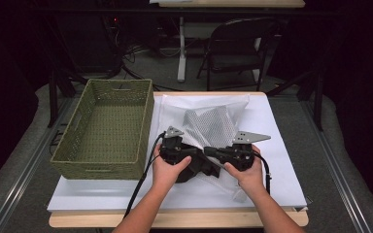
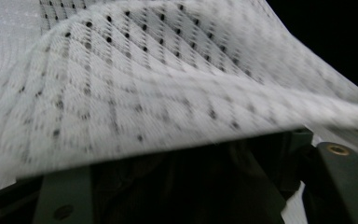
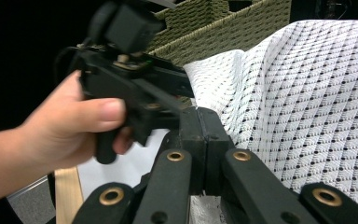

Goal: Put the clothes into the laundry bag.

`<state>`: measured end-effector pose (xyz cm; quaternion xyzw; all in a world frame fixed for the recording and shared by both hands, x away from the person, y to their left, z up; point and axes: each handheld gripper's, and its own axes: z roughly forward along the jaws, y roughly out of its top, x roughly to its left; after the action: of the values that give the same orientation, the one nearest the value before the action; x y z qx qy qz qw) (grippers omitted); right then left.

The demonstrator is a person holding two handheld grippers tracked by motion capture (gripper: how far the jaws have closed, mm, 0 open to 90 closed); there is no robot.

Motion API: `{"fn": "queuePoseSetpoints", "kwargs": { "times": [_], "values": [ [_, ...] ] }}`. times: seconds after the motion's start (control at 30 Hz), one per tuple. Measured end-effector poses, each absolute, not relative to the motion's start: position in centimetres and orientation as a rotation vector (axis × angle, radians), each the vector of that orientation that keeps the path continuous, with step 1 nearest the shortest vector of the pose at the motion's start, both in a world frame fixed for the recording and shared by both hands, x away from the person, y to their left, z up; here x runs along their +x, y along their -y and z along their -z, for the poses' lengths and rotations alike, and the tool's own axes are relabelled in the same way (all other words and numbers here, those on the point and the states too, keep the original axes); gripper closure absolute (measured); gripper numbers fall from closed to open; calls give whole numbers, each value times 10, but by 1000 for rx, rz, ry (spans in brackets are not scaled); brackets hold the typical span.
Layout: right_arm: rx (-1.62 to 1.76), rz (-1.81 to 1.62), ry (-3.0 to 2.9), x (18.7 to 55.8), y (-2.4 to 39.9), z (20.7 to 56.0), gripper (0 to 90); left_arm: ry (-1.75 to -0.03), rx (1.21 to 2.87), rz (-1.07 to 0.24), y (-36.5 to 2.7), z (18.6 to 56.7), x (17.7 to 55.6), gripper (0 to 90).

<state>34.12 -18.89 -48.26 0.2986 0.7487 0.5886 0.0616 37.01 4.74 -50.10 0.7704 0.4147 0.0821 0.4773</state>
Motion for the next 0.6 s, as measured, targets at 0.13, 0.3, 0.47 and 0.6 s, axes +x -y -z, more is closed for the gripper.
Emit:
{"fn": "queuePoseSetpoints", "kwargs": {
  "times": [0.13,0.3,0.47,0.6],
  "values": [
    [901,-1780,-2260,342,190,483,900,-999,1921,-214,-55,503,361,315],
    [911,-1779,-2260,342,190,483,900,-1019,1965,-209,-61,517,355,271],
    [910,-1775,-2271,341,189,484,900,-1039,1990,-205,-60,529,355,251],
    [908,-1771,-2274,341,189,486,900,-1043,2008,-218,-56,534,356,243]
  ]
}}
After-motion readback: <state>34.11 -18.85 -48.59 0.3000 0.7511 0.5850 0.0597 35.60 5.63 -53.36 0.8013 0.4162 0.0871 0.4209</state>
